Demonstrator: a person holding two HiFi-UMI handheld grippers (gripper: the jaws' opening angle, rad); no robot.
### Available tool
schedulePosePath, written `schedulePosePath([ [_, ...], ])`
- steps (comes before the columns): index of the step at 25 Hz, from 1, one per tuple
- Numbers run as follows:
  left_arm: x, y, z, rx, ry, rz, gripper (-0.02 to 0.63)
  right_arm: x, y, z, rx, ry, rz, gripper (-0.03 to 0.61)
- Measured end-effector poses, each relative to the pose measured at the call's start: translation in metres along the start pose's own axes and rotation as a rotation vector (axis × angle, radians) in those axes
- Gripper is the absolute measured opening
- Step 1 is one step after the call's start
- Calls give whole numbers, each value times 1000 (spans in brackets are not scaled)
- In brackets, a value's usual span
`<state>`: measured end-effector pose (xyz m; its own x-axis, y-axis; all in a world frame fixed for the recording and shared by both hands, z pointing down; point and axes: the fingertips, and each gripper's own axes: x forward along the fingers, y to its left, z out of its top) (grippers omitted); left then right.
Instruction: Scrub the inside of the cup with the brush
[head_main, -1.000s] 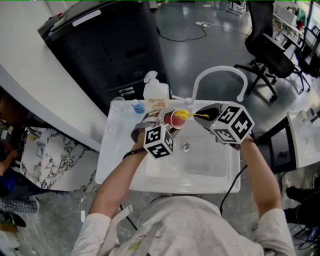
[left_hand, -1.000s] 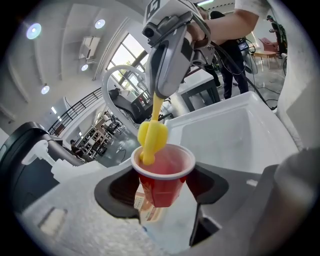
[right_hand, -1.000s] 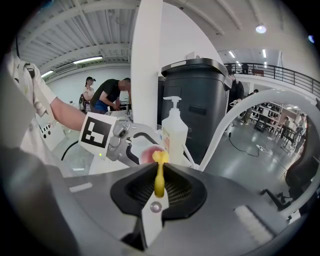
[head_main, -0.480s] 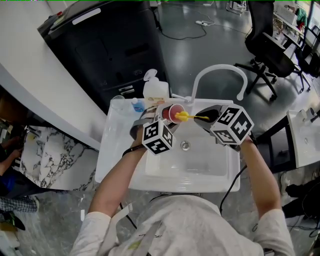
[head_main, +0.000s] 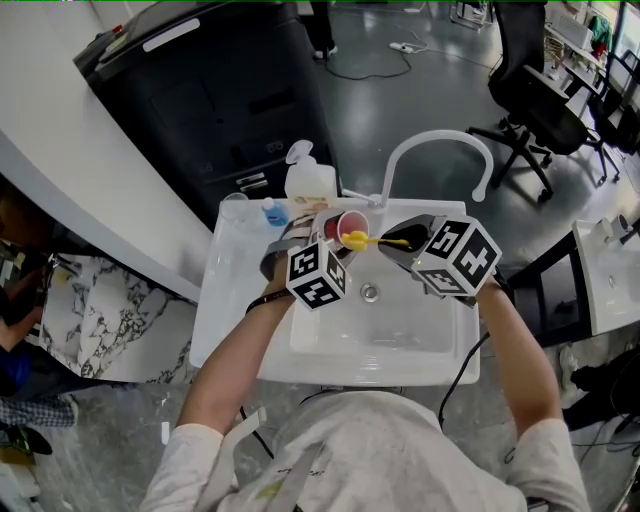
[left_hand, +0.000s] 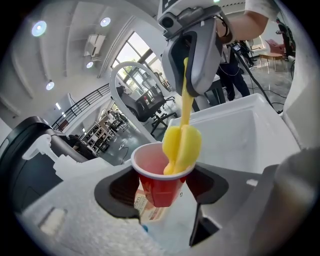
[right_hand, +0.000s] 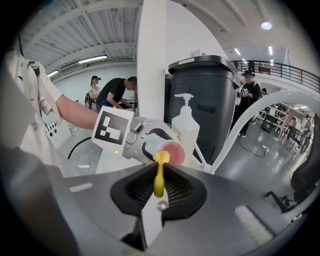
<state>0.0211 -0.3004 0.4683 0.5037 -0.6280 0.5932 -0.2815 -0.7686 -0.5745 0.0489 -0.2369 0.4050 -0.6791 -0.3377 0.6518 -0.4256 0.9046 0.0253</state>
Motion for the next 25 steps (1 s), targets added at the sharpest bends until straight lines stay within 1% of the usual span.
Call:
schedulePosePath([
  [9,3,-15,-2,40,11,-35,298,0,-3,4,6,-6,2,34],
  [16,3,-20,-2,57,7,-44,298,-5,-10,6,26,-17,-6,35],
  [21,3,-21,0,57,0,-39,298,-9,-18,2,55,-29,-18,35],
  [25,2,-15,4,21,-25,-23,299,-14,-25,1,93,-56,-32,35],
])
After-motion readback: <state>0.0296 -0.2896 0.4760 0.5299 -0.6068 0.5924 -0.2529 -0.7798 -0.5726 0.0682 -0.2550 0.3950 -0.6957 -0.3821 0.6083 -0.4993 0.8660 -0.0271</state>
